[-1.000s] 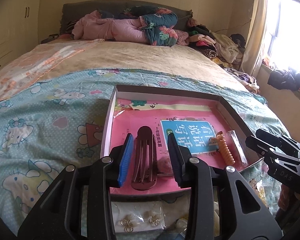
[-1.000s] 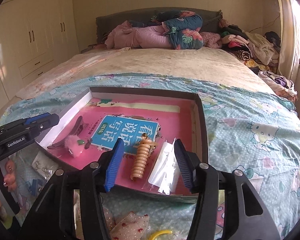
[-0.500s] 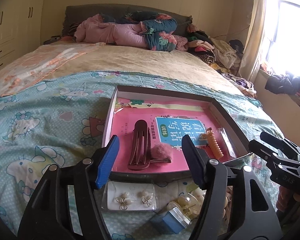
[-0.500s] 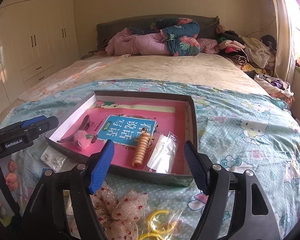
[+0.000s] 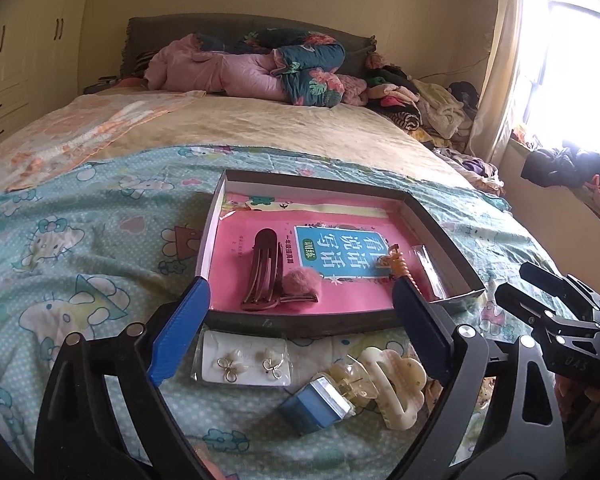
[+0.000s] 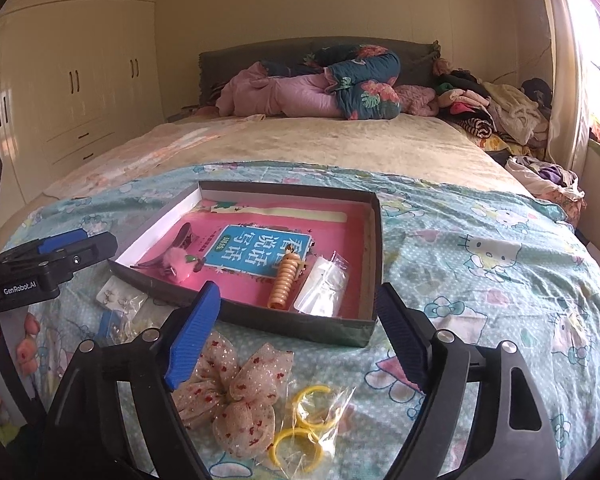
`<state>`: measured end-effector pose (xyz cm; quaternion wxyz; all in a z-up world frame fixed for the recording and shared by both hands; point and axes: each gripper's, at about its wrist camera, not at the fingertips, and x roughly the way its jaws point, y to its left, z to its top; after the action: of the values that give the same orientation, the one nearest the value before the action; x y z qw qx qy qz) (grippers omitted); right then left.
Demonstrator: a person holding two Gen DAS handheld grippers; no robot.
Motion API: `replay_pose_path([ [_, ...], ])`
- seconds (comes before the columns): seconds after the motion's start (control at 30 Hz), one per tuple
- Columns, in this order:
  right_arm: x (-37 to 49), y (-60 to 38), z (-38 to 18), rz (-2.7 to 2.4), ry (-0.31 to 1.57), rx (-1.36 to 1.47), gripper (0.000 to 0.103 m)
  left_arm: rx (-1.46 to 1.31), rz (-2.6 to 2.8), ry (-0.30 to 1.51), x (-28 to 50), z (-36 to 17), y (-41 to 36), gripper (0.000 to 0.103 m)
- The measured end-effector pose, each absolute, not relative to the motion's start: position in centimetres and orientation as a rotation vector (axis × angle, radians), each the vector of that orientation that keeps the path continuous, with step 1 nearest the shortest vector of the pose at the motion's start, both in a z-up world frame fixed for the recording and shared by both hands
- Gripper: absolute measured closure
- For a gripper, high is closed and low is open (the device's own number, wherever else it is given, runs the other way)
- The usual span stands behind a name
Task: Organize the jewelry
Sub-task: 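Move both tools back toward the lace bow and blue box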
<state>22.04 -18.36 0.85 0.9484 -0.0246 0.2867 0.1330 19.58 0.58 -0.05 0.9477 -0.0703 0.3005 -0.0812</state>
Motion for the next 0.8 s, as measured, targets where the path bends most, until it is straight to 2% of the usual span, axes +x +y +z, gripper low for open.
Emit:
replay_pose_path([
  [0.1,21.4,-18.7,0.7,0.269,0.585,-0.059,0.025,-0.14,-0.169,0.605,19.0,0.1,0.4,0.015],
  [0.8,16.9,-20.2,-0.2,0.299,0.592,-0.083,0.025,-0.093,-0.197,0.621,15.8,-0.7,-1.6,0.015],
])
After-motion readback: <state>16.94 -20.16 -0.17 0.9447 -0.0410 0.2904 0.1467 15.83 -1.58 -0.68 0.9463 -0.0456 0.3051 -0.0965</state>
